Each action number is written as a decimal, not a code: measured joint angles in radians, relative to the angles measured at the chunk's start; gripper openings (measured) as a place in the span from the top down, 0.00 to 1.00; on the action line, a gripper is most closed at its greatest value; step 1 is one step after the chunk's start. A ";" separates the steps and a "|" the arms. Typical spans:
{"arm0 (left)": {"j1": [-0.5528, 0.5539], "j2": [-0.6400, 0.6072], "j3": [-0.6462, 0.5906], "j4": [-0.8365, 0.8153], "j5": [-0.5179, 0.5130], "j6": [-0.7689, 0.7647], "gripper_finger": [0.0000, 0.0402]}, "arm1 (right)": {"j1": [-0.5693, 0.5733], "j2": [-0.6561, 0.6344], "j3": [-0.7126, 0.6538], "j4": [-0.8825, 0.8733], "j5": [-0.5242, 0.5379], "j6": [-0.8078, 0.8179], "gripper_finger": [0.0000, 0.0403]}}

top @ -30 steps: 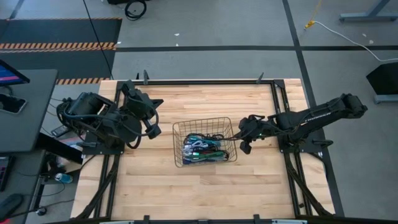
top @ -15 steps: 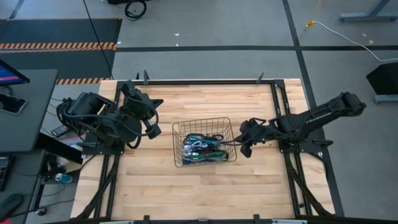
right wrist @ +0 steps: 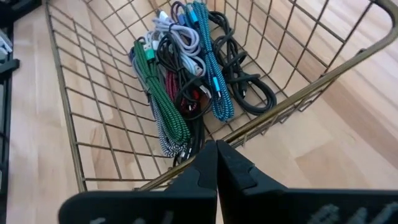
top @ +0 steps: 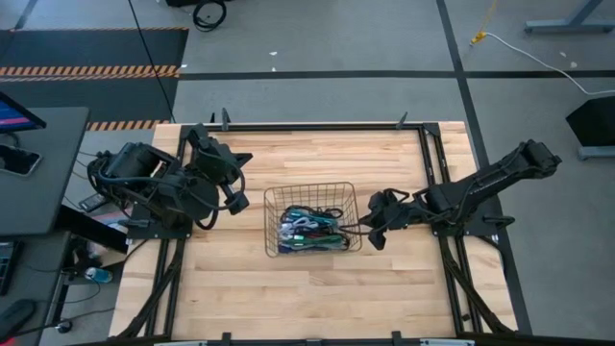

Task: Pick and place USB-C Cables
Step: Adjust the wire basket

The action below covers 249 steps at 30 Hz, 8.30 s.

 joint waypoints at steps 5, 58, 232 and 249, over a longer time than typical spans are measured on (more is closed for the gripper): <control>0.000 0.000 0.000 0.000 0.000 -0.001 0.99 | 0.005 0.027 0.000 0.038 -0.011 -0.011 1.00; 0.001 0.010 -0.003 0.001 0.019 -0.033 0.99 | -0.220 0.134 0.315 0.109 -0.468 -0.534 1.00; 0.262 -0.243 -1.146 0.638 0.287 -0.526 0.99 | -0.175 -0.057 -0.005 -0.100 -0.200 -0.145 1.00; 0.262 -0.243 -1.147 0.639 0.287 -0.526 0.99 | -0.298 -0.058 -0.005 -0.067 -0.276 -0.272 1.00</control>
